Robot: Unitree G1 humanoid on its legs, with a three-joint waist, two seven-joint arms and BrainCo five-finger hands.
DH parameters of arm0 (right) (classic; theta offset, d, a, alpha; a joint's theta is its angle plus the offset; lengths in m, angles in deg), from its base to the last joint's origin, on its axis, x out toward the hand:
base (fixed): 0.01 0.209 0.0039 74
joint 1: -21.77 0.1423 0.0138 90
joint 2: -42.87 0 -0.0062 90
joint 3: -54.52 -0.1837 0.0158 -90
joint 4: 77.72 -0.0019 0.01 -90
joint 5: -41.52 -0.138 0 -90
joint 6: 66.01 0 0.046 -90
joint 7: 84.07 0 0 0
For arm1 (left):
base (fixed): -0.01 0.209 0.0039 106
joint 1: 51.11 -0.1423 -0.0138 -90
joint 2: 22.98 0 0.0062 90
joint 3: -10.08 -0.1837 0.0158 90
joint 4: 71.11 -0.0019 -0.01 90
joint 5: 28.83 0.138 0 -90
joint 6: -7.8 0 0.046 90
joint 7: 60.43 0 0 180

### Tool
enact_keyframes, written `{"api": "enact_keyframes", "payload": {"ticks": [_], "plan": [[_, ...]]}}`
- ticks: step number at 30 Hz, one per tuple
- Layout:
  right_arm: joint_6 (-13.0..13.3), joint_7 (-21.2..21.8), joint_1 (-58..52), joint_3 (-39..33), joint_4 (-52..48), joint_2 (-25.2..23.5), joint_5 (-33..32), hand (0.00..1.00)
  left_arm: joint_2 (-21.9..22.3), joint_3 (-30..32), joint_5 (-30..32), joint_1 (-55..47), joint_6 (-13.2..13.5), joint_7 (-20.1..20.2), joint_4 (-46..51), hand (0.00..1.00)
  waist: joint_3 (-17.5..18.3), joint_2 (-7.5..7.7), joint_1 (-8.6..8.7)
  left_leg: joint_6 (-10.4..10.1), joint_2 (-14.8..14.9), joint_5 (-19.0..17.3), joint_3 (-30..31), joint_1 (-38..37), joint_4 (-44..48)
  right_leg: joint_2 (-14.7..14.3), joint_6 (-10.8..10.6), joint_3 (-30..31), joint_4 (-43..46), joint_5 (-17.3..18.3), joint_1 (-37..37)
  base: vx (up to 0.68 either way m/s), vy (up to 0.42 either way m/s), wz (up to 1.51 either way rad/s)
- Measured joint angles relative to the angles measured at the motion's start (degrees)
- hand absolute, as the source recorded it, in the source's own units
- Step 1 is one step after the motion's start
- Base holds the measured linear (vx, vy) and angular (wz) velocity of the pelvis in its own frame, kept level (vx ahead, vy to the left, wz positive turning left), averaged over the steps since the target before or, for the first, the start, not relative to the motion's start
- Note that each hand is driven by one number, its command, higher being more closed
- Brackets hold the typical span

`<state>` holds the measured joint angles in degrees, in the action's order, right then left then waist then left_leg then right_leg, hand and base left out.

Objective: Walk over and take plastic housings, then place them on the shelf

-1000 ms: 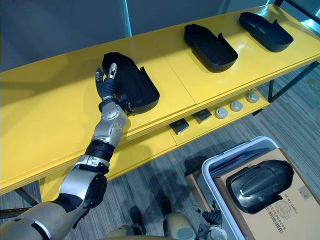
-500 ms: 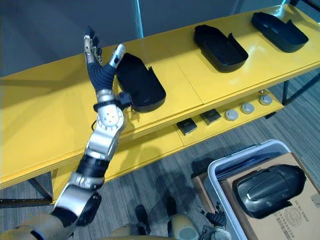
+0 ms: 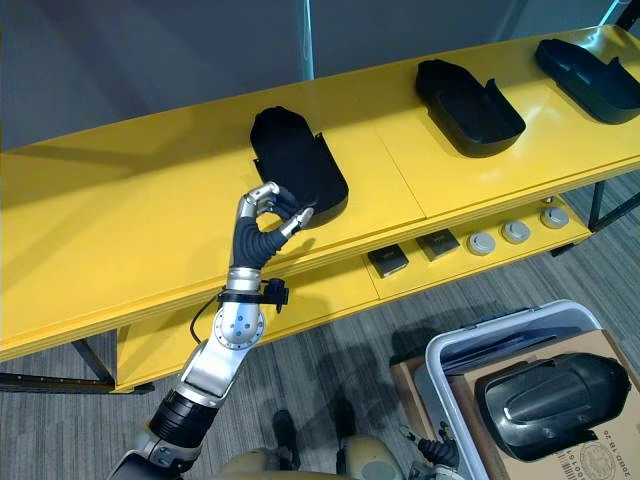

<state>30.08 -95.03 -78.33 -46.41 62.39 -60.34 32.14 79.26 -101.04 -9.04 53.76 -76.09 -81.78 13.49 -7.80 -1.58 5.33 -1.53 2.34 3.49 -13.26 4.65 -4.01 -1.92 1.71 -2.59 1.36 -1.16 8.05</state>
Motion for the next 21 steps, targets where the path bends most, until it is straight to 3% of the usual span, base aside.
{"api": "enact_keyframes", "payload": {"ticks": [8, 14, 21], "plan": [[-0.2, 0.0, 2.6, -2.3, 2.9, 0.0, 0.5, 0.0, -3.0, -1.8, -3.9, 7.9, 0.5, 1.6, -13.1, 1.0, -0.1, -0.19, 0.82, 0.2, -0.4, 0.6, -0.6, 0.9, -0.7, 0.1, -0.5, 1.3, -2.8, -2.2, 0.4, -0.02, 0.028, -0.07], [-0.3, -0.1, 3.7, -2.5, 3.0, 0.0, 0.6, 0.0, -4.4, -1.7, -3.9, 13.9, 0.8, 1.1, -18.0, 1.0, -0.3, -0.72, 3.21, 0.2, -0.6, 0.9, -1.0, 2.0, -1.3, 0.1, -0.5, 1.6, -4.2, -3.4, 1.3, -0.01, 0.01, -0.04], [-0.2, -0.3, 3.9, -2.5, 2.9, -0.1, 0.5, 0.0, -4.3, -1.7, -3.9, 17.3, 0.6, -1.2, -19.9, 1.0, -0.7, -1.43, 3.33, 0.2, -0.5, 0.9, -1.3, 2.9, -1.3, 0.0, -0.4, 1.8, -4.6, -3.6, 2.1, 0.0, 0.005, -0.02]]}}
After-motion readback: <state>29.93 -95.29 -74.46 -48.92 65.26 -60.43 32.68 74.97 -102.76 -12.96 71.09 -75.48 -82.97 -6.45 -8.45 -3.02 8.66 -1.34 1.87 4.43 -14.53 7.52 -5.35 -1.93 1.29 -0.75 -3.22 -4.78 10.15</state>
